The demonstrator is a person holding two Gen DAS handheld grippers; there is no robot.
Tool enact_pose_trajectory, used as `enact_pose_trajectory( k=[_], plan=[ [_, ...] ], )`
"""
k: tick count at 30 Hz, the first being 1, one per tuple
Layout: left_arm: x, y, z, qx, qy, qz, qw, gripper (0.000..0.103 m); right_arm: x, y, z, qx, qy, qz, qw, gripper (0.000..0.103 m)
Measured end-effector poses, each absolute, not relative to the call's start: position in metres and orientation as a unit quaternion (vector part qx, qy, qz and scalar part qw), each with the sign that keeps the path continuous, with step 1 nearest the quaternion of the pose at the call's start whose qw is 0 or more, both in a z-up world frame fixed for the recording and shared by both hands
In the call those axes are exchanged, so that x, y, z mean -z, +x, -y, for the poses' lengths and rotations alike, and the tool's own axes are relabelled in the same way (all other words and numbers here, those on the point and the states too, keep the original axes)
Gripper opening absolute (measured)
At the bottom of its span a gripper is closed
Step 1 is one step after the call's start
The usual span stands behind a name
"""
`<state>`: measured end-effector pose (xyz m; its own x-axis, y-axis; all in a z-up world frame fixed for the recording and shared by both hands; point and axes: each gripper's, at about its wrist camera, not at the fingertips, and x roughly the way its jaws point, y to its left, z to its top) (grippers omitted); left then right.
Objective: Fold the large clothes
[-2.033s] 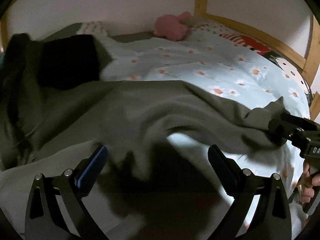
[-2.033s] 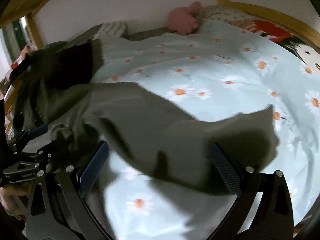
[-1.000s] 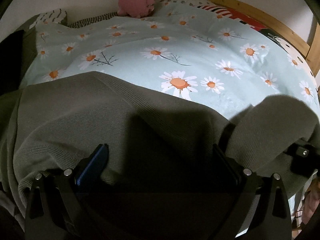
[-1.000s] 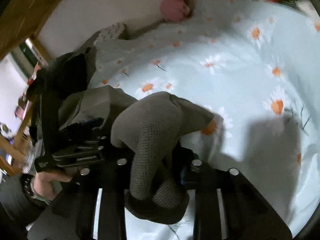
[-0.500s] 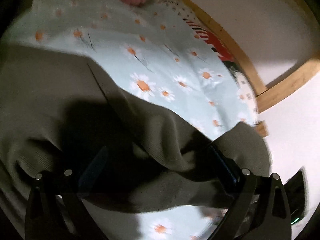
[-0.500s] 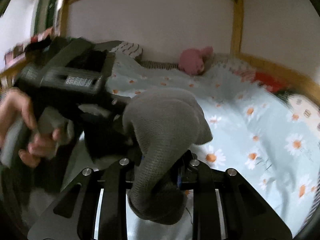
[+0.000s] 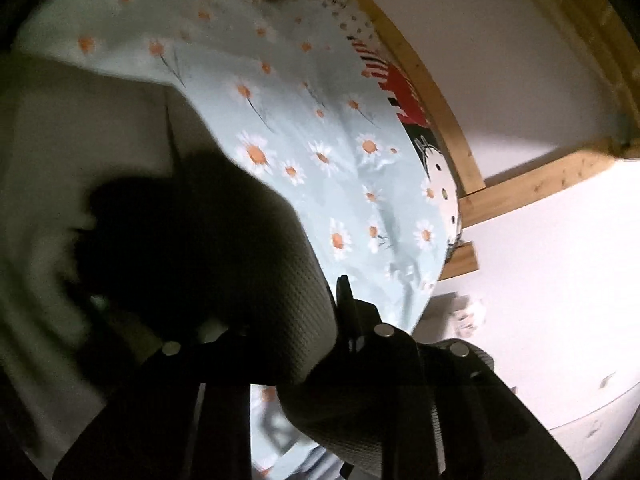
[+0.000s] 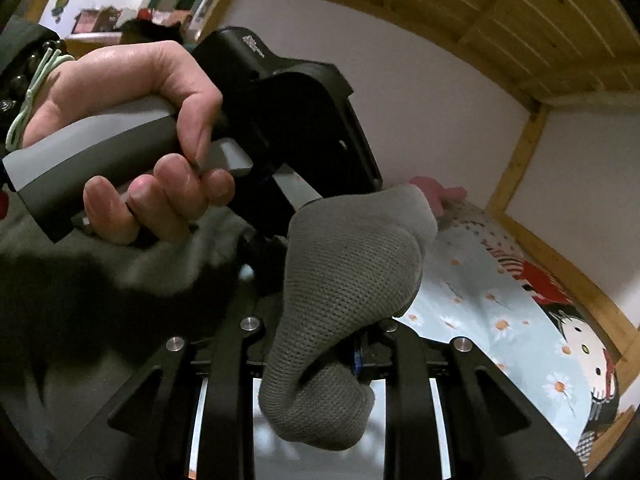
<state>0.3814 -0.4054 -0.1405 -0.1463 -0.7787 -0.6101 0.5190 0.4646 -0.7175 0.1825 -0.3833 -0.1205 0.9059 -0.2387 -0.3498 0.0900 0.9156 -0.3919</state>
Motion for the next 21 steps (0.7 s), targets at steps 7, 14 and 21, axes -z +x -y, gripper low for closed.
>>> enact_pose_trajectory(
  k=[7,14,21],
  plan=[
    [0.091,0.389,0.348,0.480,-0.018,-0.512,0.713,0.011,0.096,0.198,0.318,0.032,-0.182,-0.165,0.969,0.022],
    [0.063,0.406,0.246,0.426,0.062,-0.492,0.756,0.010,0.087,0.228,0.230,-0.029,-0.200,-0.135,0.970,0.022],
    [0.064,0.424,0.159,0.335,0.156,-0.488,0.791,0.011,0.093,0.262,0.136,-0.070,-0.221,-0.143,0.962,0.022]
  ],
)
